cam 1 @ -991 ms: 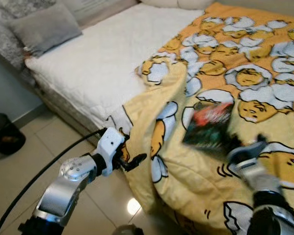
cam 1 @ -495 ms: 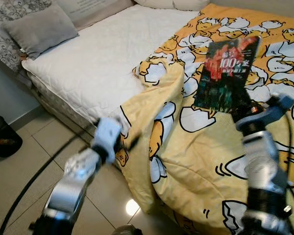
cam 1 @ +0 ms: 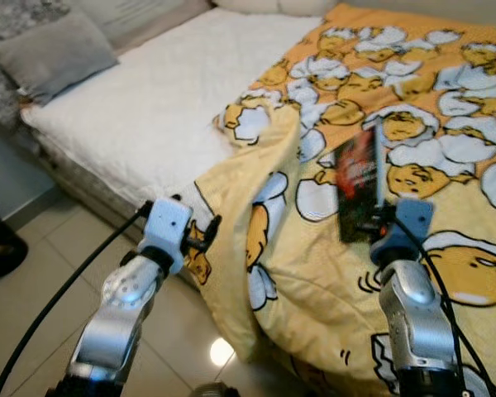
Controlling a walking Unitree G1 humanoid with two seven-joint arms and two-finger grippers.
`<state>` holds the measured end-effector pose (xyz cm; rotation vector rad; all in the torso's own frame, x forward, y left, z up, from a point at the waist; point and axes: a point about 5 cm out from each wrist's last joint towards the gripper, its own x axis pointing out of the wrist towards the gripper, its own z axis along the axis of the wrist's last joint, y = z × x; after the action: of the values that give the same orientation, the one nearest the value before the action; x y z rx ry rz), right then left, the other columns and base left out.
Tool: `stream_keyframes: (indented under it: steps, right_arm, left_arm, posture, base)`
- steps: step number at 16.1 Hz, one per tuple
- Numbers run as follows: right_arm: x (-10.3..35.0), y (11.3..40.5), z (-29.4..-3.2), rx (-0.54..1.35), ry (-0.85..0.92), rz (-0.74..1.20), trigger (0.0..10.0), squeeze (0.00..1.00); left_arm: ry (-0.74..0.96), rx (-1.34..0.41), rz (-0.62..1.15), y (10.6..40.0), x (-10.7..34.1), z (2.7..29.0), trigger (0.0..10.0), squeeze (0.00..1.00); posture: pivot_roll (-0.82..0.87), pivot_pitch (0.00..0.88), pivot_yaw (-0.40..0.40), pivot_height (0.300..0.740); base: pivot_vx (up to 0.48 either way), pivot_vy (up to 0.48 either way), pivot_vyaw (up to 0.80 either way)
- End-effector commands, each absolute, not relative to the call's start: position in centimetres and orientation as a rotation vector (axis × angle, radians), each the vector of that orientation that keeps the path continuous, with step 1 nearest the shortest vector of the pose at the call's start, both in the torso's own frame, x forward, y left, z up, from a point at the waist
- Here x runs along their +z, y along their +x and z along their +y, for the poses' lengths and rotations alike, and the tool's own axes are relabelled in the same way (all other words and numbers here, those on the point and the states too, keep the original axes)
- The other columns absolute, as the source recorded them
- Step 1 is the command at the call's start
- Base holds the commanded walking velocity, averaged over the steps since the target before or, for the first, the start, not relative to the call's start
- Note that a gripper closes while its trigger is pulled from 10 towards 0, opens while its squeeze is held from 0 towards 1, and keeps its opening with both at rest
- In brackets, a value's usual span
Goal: Clean up the room
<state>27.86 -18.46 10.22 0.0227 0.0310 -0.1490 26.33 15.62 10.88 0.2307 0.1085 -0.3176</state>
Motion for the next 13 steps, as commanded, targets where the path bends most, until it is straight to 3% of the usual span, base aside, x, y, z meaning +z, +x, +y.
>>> stream_keyframes:
  steps: [1, 6, 8, 13]
  right_arm:
    - [11.9, 28.2, -18.1, -0.146, -0.013, -0.059, 10.0, 0.00]
    - [12.5, 28.7, -19.0, -0.222, 0.041, -0.089, 10.0, 0.00]
    - [11.7, 28.8, -19.3, -0.240, -0.041, -0.053, 10.0, 0.00]
    - [10.8, 29.5, -19.7, -0.302, -0.027, -0.007, 10.0, 0.00]
  left_arm:
    - [0.247, -0.280, 0.098, 26.2, 11.2, 16.3, 10.0, 0.00]
    - [0.233, -0.243, 0.112, 26.3, 11.2, 16.7, 10.0, 0.00]
    - [0.244, -0.223, 0.094, 26.5, 11.7, 16.9, 10.0, 0.00]
    - [0.231, -0.106, 0.090, 27.6, 12.4, 18.9, 10.0, 0.00]
  posture:
    - [-0.03, 0.000, 0.065, 0.740]
    - [-0.03, 0.000, 0.070, 0.740]
    - [-0.03, 0.000, 0.066, 0.740]
    - [0.01, 0.000, 0.042, 0.740]
  base:
    - [0.000, 0.000, -0.78]
    - [0.000, 0.000, -0.78]
    - [0.000, 0.000, -0.80]
    - [0.000, 0.000, -0.80]
